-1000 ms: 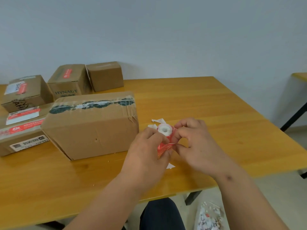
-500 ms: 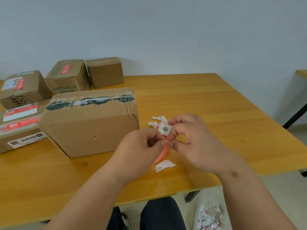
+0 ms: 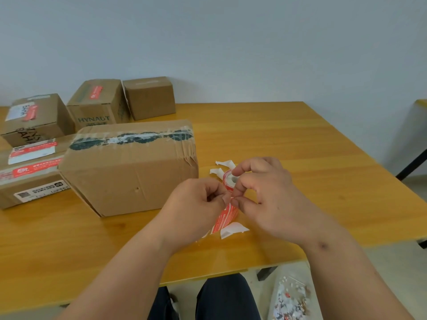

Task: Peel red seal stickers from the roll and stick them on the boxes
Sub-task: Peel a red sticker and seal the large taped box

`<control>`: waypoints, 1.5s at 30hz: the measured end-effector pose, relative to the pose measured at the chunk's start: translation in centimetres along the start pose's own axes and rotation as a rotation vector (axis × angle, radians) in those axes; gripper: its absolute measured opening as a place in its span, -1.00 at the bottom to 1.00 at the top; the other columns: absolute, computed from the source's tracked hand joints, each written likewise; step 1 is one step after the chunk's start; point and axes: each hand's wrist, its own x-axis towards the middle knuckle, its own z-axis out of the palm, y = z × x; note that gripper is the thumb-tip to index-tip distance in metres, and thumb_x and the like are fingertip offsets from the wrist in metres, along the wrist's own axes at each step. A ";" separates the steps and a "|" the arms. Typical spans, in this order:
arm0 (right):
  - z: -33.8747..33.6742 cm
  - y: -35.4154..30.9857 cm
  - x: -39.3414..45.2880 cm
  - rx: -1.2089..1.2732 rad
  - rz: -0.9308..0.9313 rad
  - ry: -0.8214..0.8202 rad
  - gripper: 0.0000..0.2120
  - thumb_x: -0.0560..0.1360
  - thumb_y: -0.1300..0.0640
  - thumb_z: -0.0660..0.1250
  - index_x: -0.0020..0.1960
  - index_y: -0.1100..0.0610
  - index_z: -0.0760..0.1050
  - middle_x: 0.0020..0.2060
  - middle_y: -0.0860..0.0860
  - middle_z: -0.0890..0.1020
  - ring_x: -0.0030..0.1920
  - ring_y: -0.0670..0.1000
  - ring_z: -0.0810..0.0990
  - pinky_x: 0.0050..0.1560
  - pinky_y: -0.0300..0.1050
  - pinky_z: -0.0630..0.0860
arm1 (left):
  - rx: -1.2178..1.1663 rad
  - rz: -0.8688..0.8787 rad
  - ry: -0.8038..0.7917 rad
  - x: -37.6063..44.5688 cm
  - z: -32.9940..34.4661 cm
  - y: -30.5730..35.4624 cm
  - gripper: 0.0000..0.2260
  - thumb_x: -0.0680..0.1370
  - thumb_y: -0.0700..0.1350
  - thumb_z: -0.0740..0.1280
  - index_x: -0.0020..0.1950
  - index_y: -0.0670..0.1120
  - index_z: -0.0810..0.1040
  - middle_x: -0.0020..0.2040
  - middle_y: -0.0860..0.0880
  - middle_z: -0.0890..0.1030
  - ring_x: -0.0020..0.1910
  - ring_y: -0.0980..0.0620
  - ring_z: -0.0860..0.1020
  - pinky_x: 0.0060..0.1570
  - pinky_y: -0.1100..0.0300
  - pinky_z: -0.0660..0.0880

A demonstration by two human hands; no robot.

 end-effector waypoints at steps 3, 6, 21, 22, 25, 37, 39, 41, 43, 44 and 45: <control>0.2 0.2 0.1 -0.009 -0.024 0.008 -0.94 0.42 0.12 0.45 -0.20 0.04 0.58 0.08 -0.18 0.49 0.24 -0.03 0.30 0.20 0.01 0.19 | 0.001 0.001 0.000 0.0 -0.1 0.0 -0.75 0.60 -0.12 0.30 -0.28 -0.04 0.59 -0.42 0.05 0.42 -0.46 0.16 0.31 -0.42 0.30 0.31; 0.5 0.2 0.3 -0.013 -0.044 0.033 -0.92 0.37 0.05 0.36 -0.22 0.06 0.57 0.06 -0.16 0.53 0.21 -0.02 0.33 0.17 -0.01 0.19 | -0.002 -0.001 0.005 0.0 -0.1 -0.1 -0.69 0.60 -0.14 0.30 -0.35 0.04 0.54 -0.46 0.10 0.38 -0.49 0.18 0.28 -0.45 0.34 0.27; 1.2 0.4 0.2 0.010 -0.077 0.085 -0.97 0.35 0.08 0.35 -0.26 0.01 0.55 0.06 -0.17 0.50 0.21 -0.07 0.34 0.15 -0.03 0.18 | -0.052 -0.050 0.031 0.3 -0.1 -0.3 -0.76 0.59 -0.12 0.31 -0.28 -0.08 0.59 -0.40 0.02 0.48 -0.48 0.18 0.31 -0.44 0.34 0.28; 1.3 0.4 0.2 0.007 -0.079 0.080 -0.98 0.35 0.08 0.35 -0.26 0.00 0.55 0.05 -0.17 0.50 0.20 -0.07 0.34 0.15 -0.02 0.18 | -0.047 -0.047 0.028 0.3 -0.1 -0.4 -0.77 0.59 -0.12 0.31 -0.25 -0.12 0.58 -0.39 0.00 0.47 -0.47 0.17 0.31 -0.43 0.33 0.28; 1.1 0.4 0.3 -0.001 -0.058 0.067 -0.99 0.33 0.04 0.36 -0.27 -0.04 0.55 0.04 -0.21 0.50 0.20 -0.10 0.33 0.16 -0.06 0.12 | -0.045 -0.052 0.002 0.4 -0.3 -0.4 -0.76 0.60 -0.10 0.30 -0.27 -0.07 0.58 -0.40 0.02 0.46 -0.46 0.16 0.31 -0.43 0.33 0.29; -0.2 0.3 1.4 -0.072 0.009 -0.070 -0.65 0.35 -0.02 0.51 -0.41 -0.19 0.35 0.11 -0.25 0.49 0.26 -0.10 0.26 0.24 -0.05 0.07 | -0.139 -0.066 0.005 0.2 -1.2 0.1 -0.83 0.55 0.04 0.36 -0.19 0.03 0.65 -0.25 -0.12 0.62 -0.41 0.11 0.43 -0.39 0.30 0.42; 0.1 0.3 1.2 -0.074 0.011 -0.066 -0.72 0.37 -0.06 0.50 -0.38 -0.15 0.41 0.11 -0.25 0.49 0.25 -0.10 0.27 0.23 -0.05 0.07 | -0.117 -0.047 -0.020 0.1 -1.2 -0.1 -0.84 0.56 0.00 0.37 -0.21 0.02 0.65 -0.35 -0.02 0.56 -0.45 0.20 0.38 -0.42 0.35 0.36; 0.4 0.3 1.1 -0.068 0.007 -0.048 -0.80 0.35 -0.11 0.46 -0.34 -0.11 0.48 0.10 -0.24 0.50 0.24 -0.08 0.28 0.20 -0.07 0.06 | -0.079 -0.021 -0.033 0.1 -1.1 -0.1 -0.81 0.55 0.02 0.37 -0.25 0.05 0.63 -0.40 0.10 0.51 -0.44 0.21 0.38 -0.40 0.35 0.36; 0.4 0.2 1.2 -0.069 0.011 -0.038 -0.85 0.32 -0.15 0.38 -0.30 -0.09 0.53 0.09 -0.24 0.50 0.24 -0.09 0.28 0.17 -0.09 0.05 | -0.056 -0.009 -0.026 0.1 -1.0 -0.2 -0.81 0.55 0.00 0.38 -0.26 0.06 0.62 -0.41 0.13 0.52 -0.43 0.22 0.40 -0.38 0.36 0.36; 0.4 0.1 1.2 -0.081 0.011 -0.043 -0.84 0.33 -0.15 0.40 -0.27 -0.07 0.57 0.10 -0.25 0.50 0.24 -0.09 0.27 0.18 -0.09 0.05 | -0.045 -0.007 -0.017 0.2 -1.0 -0.3 -0.81 0.55 -0.03 0.38 -0.27 0.06 0.62 -0.41 0.13 0.52 -0.43 0.23 0.40 -0.39 0.37 0.36; 0.4 0.2 1.2 -0.099 0.012 -0.051 -0.85 0.36 -0.13 0.44 -0.23 -0.06 0.61 0.11 -0.26 0.48 0.25 -0.09 0.25 0.19 -0.08 0.04 | -0.035 -0.010 -0.007 0.2 -1.0 -0.3 -0.80 0.56 -0.05 0.37 -0.28 0.06 0.61 -0.42 0.12 0.51 -0.44 0.22 0.39 -0.40 0.38 0.35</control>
